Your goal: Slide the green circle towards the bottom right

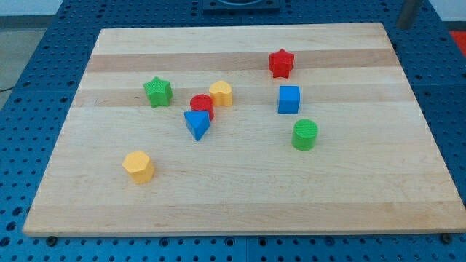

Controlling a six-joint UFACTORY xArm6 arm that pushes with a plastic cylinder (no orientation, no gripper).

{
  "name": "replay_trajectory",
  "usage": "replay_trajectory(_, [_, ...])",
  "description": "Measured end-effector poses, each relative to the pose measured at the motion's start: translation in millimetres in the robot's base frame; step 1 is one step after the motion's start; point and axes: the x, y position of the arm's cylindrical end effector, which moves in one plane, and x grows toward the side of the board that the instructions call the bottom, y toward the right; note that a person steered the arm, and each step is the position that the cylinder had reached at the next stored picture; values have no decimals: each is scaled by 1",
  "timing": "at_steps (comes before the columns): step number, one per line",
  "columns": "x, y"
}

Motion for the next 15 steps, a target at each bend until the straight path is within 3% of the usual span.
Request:
replay_trajectory(3, [23,-5])
replay_trajectory(4, [52,-65])
replay_trajectory(6, [16,-224])
replay_trajectory(8, [57,-284])
replay_trajectory(9, [99,-312])
replay_trajectory(10, [158,-320])
replay_trajectory(12, [237,-293])
replay_trajectory(15, [301,-191])
